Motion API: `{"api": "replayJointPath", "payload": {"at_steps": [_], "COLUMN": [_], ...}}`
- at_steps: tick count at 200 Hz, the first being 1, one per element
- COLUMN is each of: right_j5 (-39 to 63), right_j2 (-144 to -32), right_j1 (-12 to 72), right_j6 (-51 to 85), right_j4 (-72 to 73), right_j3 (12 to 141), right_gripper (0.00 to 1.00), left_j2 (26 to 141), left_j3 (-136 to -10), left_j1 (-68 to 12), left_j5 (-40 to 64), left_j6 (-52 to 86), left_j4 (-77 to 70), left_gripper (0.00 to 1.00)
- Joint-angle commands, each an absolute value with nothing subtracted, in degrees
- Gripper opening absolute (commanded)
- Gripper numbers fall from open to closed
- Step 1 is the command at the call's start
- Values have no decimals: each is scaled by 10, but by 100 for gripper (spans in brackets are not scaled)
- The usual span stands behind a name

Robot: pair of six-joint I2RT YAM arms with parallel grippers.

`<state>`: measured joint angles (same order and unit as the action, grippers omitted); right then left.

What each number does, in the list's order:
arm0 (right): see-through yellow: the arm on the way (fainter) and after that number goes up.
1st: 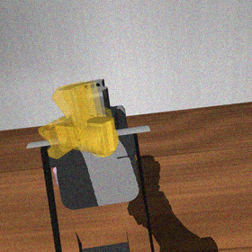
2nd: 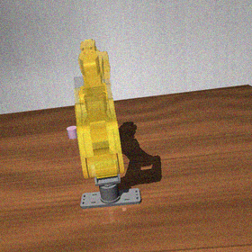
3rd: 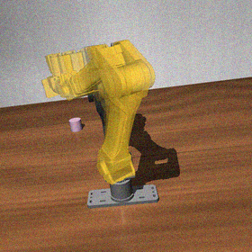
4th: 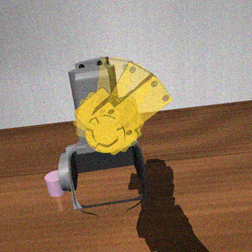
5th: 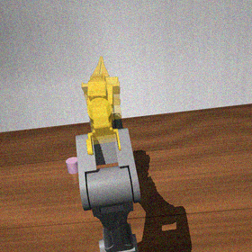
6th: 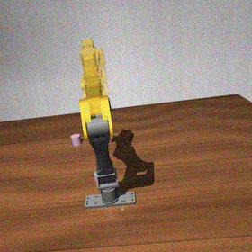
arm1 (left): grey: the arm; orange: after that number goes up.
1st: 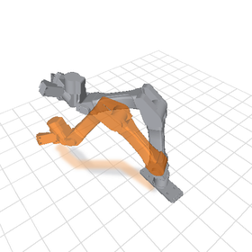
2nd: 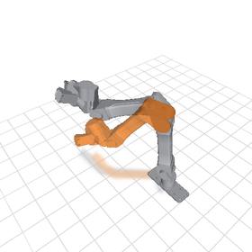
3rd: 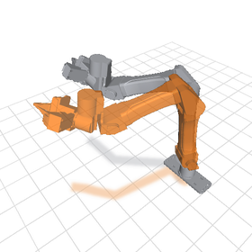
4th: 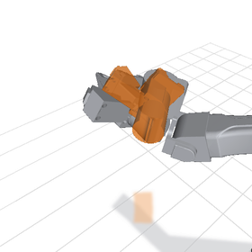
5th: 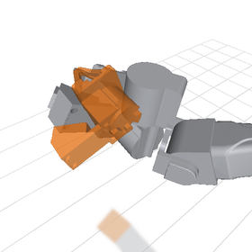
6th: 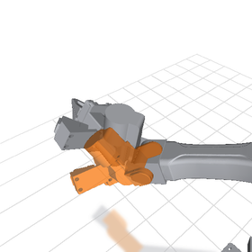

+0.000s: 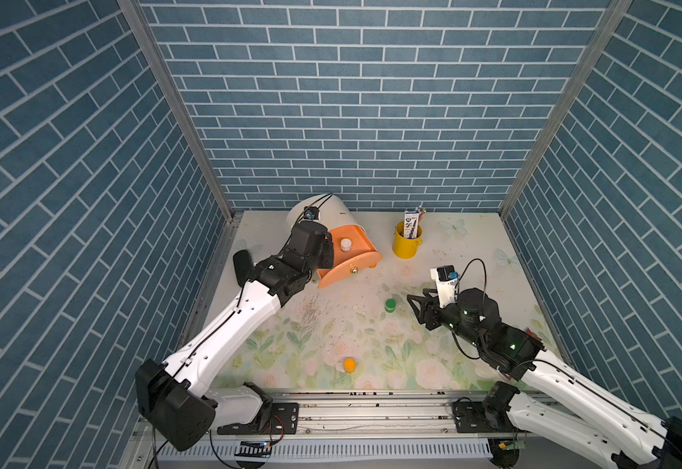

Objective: Put the paint cans in the drawer according to color
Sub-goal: Place the paint can in the drawer.

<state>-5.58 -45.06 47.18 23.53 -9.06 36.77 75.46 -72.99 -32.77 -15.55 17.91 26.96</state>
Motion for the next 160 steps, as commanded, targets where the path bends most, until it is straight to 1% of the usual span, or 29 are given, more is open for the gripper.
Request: {"api": "replayJointPath", "payload": {"at_steps": [1,74,147,160], "right_j5": [-49,-46,-47,-49], "right_j2": [-440,-434,-421,-420], "right_j1": [470,469,470,470], "right_j6": [226,233,234,234], "right_j4": [-98,-98,-103,-103], "right_j3": [369,364,360,360], "right_gripper": [60,60,60,60], "left_j2": [772,810,830,831], "left_j3": [-731,-703,-680,-679], "left_j1": [-329,-318,-304,-303], "left_j5": [-149,-150,-125,-122], "left_j6": [156,137,127,127], "left_j4": [235,206,190,190], "left_gripper": [20,20,20,22]}}
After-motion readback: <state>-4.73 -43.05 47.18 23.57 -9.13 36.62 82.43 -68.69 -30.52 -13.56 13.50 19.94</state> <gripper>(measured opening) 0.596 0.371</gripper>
